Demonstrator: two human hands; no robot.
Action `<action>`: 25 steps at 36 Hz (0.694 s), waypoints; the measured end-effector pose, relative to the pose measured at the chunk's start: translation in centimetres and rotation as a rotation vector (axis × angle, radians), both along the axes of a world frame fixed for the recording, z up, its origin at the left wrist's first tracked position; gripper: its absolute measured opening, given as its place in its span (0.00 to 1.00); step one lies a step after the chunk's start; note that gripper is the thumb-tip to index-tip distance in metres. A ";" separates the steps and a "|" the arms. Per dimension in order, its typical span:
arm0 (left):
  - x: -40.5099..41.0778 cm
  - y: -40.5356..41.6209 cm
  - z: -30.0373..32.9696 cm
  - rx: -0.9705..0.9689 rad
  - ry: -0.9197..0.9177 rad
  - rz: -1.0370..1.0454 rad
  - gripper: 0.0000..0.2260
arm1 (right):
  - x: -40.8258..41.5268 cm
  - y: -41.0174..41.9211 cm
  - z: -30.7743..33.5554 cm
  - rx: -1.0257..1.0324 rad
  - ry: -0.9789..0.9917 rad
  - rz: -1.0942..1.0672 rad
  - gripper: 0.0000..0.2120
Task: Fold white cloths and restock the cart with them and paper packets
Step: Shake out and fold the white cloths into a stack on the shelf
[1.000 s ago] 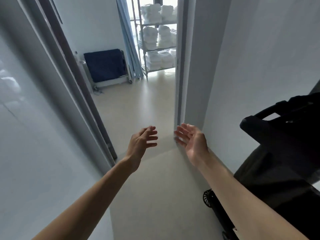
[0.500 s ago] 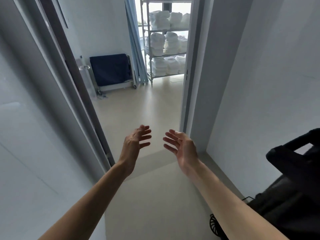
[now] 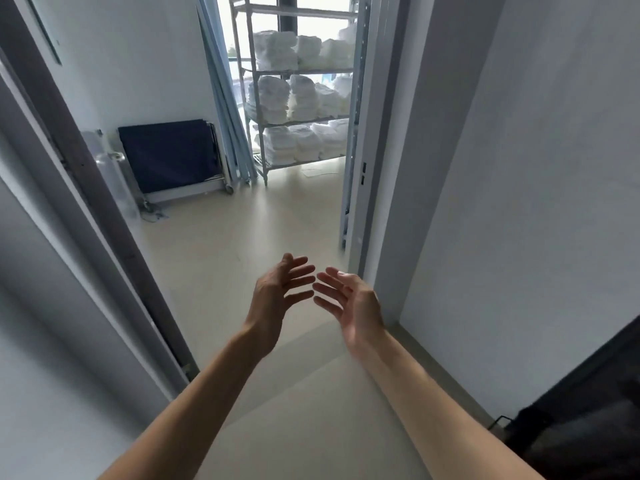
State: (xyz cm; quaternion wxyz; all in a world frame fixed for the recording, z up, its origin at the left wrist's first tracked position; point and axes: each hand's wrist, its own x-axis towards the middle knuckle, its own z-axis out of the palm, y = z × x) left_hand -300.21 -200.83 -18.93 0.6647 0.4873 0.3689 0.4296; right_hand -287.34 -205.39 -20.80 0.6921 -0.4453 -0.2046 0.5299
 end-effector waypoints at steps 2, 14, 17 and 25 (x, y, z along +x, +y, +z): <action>0.0 1.7 0.5 0.005 -0.005 -0.004 0.19 | 0.0 1.9 0.6 0.011 -0.014 0.002 0.12; 1.7 16.3 0.2 0.082 0.068 0.078 0.18 | 2.6 18.4 0.2 0.070 -0.160 0.059 0.12; 2.4 21.0 0.3 0.079 0.063 0.145 0.17 | 3.9 23.2 0.0 0.072 -0.249 0.050 0.12; 4.5 34.3 3.2 0.163 0.084 0.302 0.15 | 7.9 37.6 2.8 0.097 -0.414 0.111 0.10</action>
